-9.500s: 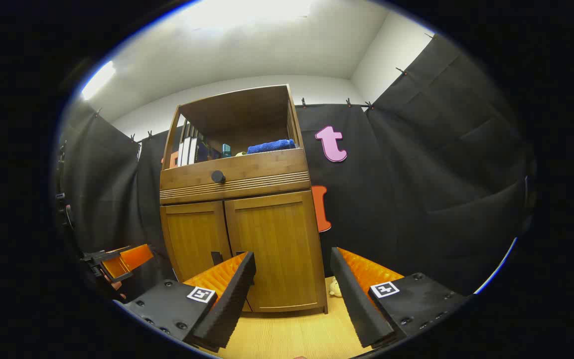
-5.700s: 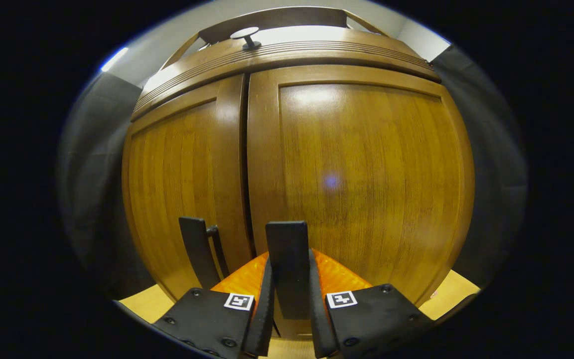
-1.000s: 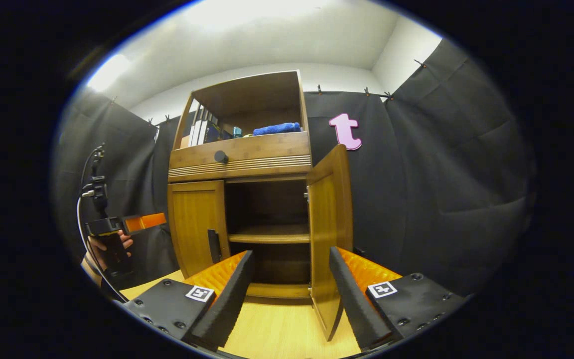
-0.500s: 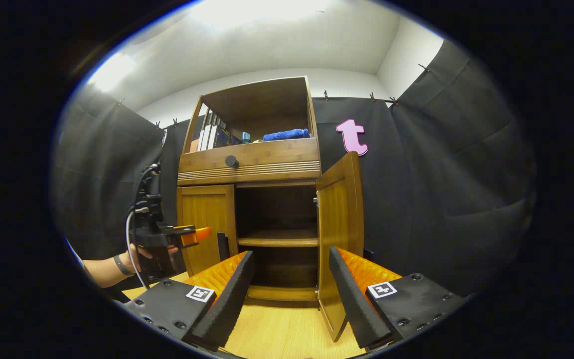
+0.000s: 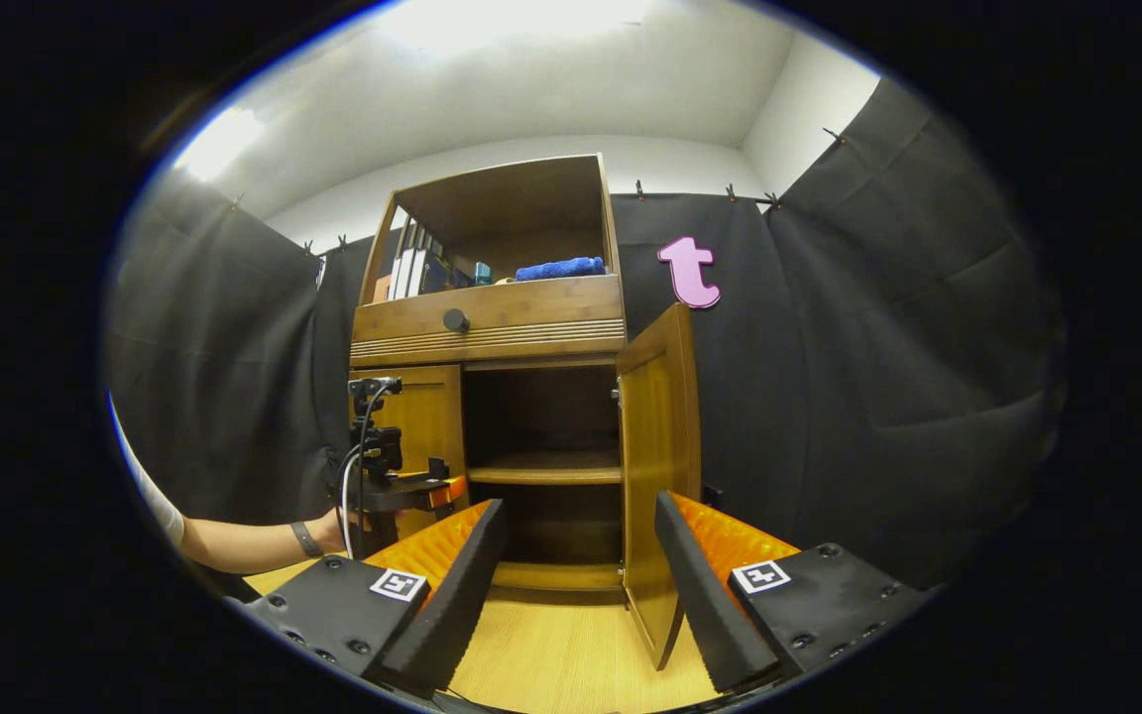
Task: Open the right door of the double-door shoe cabinet with the right hand, and open the left door with the left hand.
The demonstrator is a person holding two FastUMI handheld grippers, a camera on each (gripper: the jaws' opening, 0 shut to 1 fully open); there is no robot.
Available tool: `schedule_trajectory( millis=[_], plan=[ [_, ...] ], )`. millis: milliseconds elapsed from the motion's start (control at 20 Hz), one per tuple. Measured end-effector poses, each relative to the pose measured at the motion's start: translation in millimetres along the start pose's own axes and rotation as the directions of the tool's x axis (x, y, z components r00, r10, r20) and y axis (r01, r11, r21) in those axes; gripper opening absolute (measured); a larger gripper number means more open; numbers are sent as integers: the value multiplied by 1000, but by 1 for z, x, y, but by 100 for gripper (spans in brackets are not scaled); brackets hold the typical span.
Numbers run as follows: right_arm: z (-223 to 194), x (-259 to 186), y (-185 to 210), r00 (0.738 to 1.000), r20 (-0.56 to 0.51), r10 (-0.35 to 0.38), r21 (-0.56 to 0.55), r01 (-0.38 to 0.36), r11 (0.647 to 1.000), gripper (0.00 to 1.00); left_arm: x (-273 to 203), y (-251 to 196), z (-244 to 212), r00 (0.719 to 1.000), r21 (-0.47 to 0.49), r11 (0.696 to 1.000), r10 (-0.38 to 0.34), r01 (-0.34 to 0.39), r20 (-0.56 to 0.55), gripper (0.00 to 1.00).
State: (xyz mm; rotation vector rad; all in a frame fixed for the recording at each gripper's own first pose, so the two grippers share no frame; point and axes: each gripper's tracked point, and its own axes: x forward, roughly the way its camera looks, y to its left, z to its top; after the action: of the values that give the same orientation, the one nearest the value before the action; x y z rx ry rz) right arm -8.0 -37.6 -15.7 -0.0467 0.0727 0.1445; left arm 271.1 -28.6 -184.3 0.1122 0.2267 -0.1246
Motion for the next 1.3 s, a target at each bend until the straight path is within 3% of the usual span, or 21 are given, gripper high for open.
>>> schedule_trajectory(
  millis=[100,300,350,550,900,1300],
  plan=[
    [-5,1,2,1000,-17,4,19,-4,1000,97,9,5,-3,999,9,999,43,-43,2,91],
    [-14,5,7,999,-40,27,79,-24,997,97,7,6,-5,999,44,998,46,-46,10,87],
    [-16,6,9,999,-43,33,93,-29,995,97,2,13,-13,997,48,996,71,-70,-22,75],
    [-21,8,8,998,-50,37,104,-32,994,98,4,10,-9,999,75,996,38,-39,17,27],
    [-15,9,9,999,-39,35,30,-34,999,98,-1,4,-7,999,30,999,28,-27,-19,28],
    [-17,9,12,998,-36,45,33,-43,999,100,0,7,-8,999,21,999,44,-43,-27,27]
  ],
)
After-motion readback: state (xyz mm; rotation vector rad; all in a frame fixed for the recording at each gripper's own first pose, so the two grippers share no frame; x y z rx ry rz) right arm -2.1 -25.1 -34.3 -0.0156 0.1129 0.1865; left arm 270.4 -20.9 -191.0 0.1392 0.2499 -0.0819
